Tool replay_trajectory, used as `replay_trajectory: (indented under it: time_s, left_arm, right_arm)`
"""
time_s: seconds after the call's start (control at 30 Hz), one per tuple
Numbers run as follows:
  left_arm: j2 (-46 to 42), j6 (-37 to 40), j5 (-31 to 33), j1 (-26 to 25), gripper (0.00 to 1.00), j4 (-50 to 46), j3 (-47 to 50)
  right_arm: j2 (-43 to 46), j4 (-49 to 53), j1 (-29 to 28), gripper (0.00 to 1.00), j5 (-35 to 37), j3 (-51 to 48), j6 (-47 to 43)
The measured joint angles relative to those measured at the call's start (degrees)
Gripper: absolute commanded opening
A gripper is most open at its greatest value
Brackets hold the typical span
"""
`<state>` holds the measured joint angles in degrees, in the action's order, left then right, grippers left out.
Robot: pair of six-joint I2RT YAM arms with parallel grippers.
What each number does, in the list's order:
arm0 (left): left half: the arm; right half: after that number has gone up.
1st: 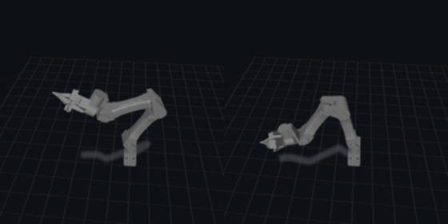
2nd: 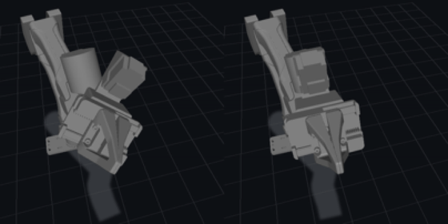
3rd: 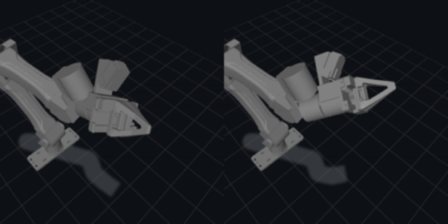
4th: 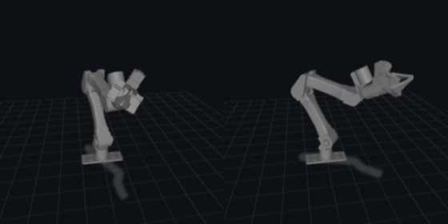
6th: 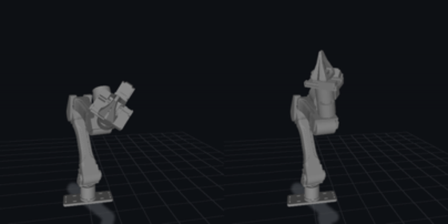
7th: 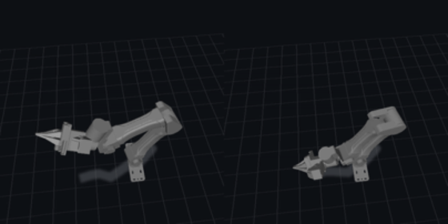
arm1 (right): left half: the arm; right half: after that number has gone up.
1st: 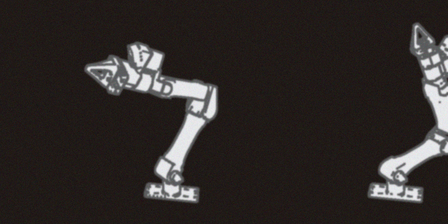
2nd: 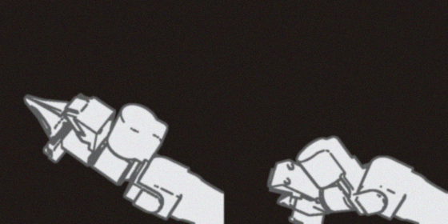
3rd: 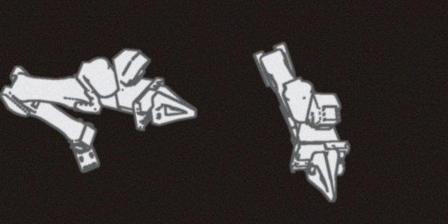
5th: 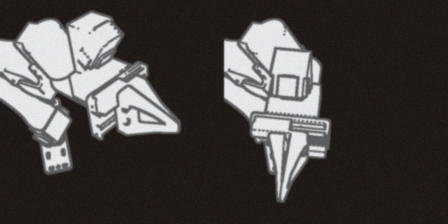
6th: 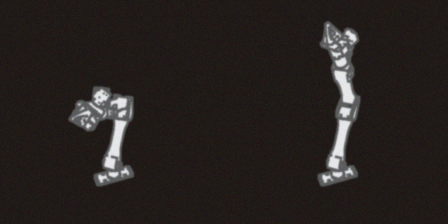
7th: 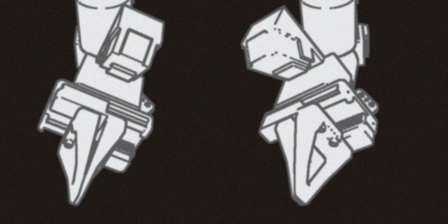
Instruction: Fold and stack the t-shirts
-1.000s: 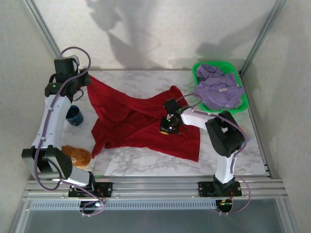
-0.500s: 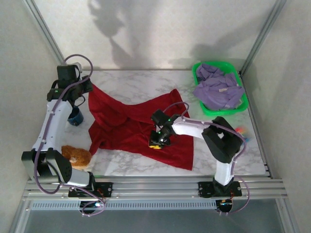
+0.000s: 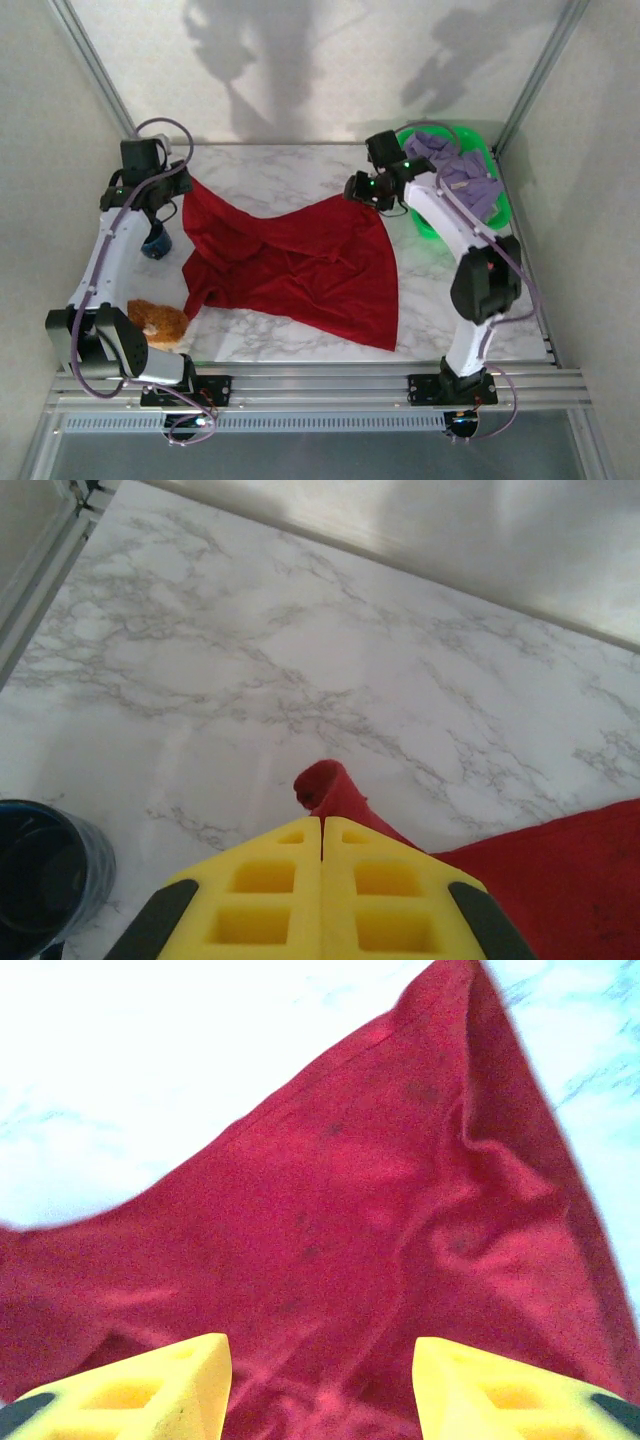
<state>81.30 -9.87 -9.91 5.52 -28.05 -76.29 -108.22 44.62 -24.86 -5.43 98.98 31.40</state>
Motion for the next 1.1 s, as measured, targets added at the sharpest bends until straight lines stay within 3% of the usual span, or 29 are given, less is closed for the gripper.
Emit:
replay_trajectory:
  time_s: [0.27,0.57,0.83,1.1]
  left_arm:
    - [0.2,-0.6,-0.9,0.0,0.00,0.4,1.2]
    - [0.2,-0.6,-0.8,0.0,0.00,0.9,1.4]
    - [0.3,-0.6,-0.8,0.0,0.00,1.0,1.4]
    - [0.3,-0.6,-0.8,0.0,0.00,1.0,1.4]
  right_arm:
    - [-19.7,1.9,4.7,0.51,2.5,15.5,-4.9]
    - [-34.1,3.1,6.7,0.49,2.8,35.0,-6.4]
    - [-39.4,2.8,7.0,0.47,2.8,38.2,-6.6]
    - [-41.2,2.8,7.0,0.38,2.8,39.1,-7.4]
